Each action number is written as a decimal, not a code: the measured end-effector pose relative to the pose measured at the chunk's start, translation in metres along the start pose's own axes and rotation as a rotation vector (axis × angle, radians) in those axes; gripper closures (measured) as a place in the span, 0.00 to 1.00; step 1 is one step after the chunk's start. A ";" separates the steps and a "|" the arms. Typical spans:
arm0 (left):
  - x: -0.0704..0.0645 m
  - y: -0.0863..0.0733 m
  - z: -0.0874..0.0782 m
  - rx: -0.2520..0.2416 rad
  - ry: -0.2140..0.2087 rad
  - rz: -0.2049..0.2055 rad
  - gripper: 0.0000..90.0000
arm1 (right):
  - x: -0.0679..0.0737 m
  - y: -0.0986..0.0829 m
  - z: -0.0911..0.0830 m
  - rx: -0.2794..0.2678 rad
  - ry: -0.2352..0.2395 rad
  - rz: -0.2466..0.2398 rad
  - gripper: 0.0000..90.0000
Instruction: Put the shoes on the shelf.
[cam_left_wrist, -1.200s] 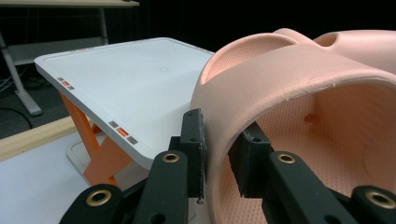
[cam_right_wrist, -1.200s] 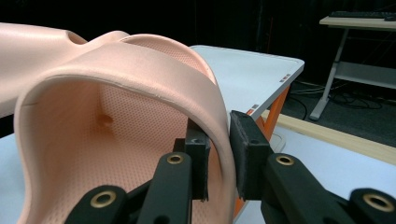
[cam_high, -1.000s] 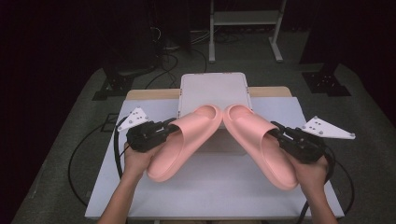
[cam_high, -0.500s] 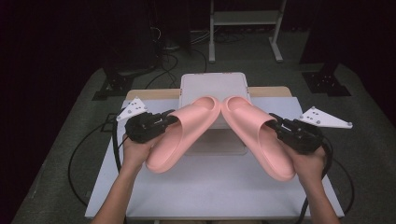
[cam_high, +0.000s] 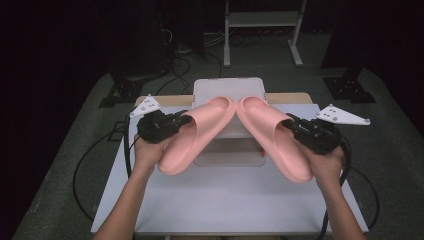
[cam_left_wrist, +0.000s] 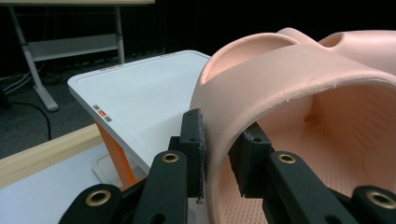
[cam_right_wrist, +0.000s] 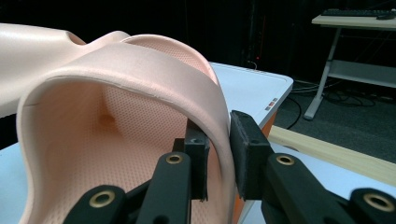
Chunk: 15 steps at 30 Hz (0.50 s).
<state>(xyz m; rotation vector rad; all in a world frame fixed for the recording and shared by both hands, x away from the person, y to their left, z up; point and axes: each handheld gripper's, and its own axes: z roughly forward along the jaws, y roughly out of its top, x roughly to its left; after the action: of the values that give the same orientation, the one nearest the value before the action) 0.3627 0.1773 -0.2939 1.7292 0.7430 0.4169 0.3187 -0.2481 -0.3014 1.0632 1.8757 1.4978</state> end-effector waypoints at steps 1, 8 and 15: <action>0.001 0.000 0.001 0.001 0.001 0.000 0.84 | 0.000 0.001 0.001 -0.001 -0.001 0.000 0.85; 0.010 0.002 0.007 0.010 0.006 -0.026 0.84 | -0.004 0.006 0.010 0.012 -0.008 0.003 0.85; 0.015 0.005 0.012 0.019 0.028 -0.035 0.83 | -0.007 0.011 0.019 0.024 -0.010 0.009 0.85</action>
<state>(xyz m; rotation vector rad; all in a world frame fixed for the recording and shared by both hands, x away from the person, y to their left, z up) 0.3831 0.1777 -0.2941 1.7291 0.7986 0.4123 0.3406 -0.2425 -0.2964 1.0893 1.8888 1.4761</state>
